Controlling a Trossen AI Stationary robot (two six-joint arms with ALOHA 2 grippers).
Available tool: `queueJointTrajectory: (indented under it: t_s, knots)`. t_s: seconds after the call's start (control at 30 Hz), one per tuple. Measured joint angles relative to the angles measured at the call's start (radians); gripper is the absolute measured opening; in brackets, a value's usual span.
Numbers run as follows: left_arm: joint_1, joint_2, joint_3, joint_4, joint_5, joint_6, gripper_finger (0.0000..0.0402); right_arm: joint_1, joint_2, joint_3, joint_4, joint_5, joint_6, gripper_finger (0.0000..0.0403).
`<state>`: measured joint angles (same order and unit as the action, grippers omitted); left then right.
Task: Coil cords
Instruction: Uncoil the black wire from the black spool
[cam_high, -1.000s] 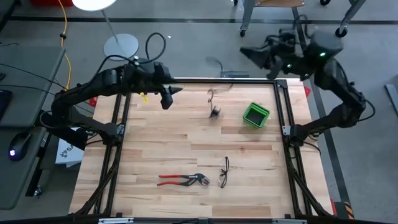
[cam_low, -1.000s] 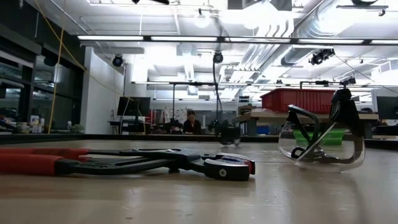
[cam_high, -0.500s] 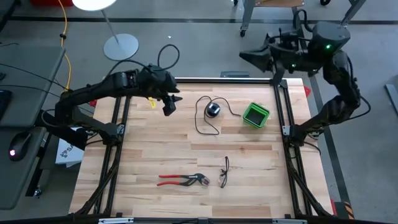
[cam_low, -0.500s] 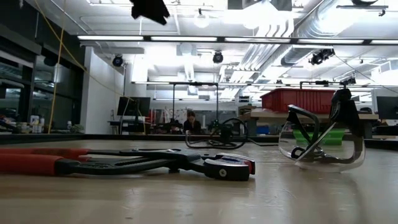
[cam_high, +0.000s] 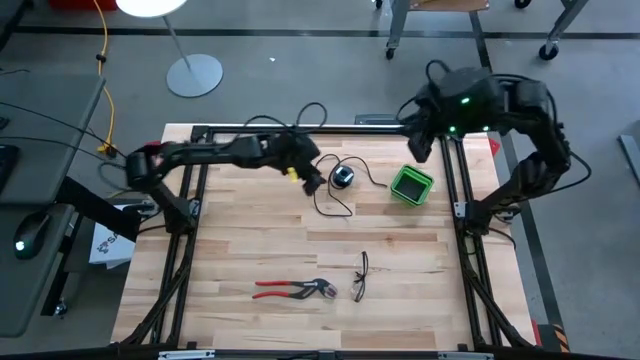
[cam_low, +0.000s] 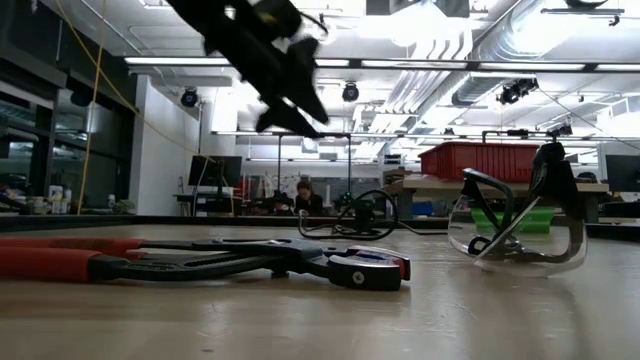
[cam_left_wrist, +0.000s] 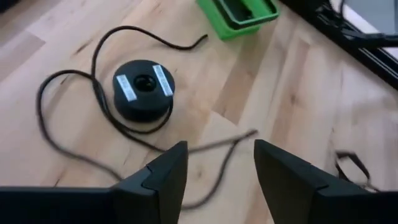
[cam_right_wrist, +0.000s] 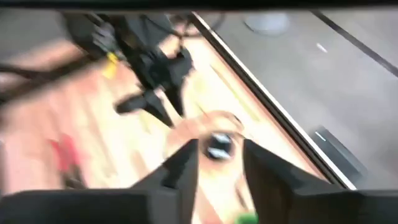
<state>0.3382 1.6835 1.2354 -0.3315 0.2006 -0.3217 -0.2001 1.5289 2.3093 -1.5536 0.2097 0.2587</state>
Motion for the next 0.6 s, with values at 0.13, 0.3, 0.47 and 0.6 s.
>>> queueJointTrajectory:
  t_s: [0.13, 0.3, 0.47, 0.6]
  knots:
    - [0.039, 0.158, 0.117, -0.016, 0.000, -0.069, 0.0199, 0.000, 0.034, -0.001, -0.006, 0.092, -0.020, 0.0183]
    - [0.108, 0.314, 0.240, -0.123, 0.074, -0.261, 0.0215, -0.010, 0.041, -0.001, -0.017, 0.106, -0.022, 0.0198]
    - [0.150, 0.407, 0.251, -0.095, 0.175, -0.407, 0.0216, -0.007, 0.032, -0.001, -0.010, 0.115, -0.003, 0.0199]
    - [0.153, 0.431, 0.254, 0.002, 0.226, -0.495, 0.0216, -0.007, 0.026, -0.001, -0.015, 0.116, 0.002, 0.0199]
